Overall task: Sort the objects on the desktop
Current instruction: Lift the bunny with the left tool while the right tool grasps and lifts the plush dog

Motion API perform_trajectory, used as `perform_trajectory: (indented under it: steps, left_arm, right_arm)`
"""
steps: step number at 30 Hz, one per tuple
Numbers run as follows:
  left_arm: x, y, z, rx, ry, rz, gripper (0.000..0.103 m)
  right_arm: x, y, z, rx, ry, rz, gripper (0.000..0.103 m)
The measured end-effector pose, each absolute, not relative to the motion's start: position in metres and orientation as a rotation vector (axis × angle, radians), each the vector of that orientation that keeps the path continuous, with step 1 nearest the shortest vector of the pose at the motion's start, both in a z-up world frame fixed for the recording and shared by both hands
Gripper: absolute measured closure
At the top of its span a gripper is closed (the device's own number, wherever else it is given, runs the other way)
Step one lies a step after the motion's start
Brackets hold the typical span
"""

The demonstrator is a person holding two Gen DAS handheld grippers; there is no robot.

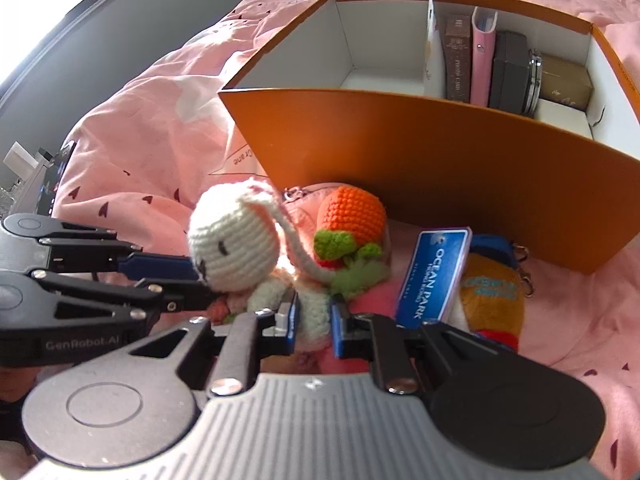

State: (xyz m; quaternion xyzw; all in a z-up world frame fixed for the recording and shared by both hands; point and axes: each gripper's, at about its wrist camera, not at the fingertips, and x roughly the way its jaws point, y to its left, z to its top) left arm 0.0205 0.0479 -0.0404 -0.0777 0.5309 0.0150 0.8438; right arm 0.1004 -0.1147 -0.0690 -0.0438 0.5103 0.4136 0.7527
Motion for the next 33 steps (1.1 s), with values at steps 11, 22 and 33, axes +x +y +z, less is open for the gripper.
perform_trajectory:
  steps: [11,22,33]
  left_arm:
    - [0.02,0.045,-0.051,-0.152,1.197,0.025,0.07]
    - [0.018,0.054,-0.049,-0.232,1.169,0.033,0.057]
    - [0.015,0.038,-0.045,-0.191,1.133,-0.062,0.057]
  right_arm:
    - [0.099,-0.108,-0.078,-0.075,1.141,0.887,0.084]
    - [0.091,-0.111,-0.063,-0.187,1.05,0.868,0.078]
    - [0.092,-0.154,-0.036,-0.245,0.922,0.741,0.07]
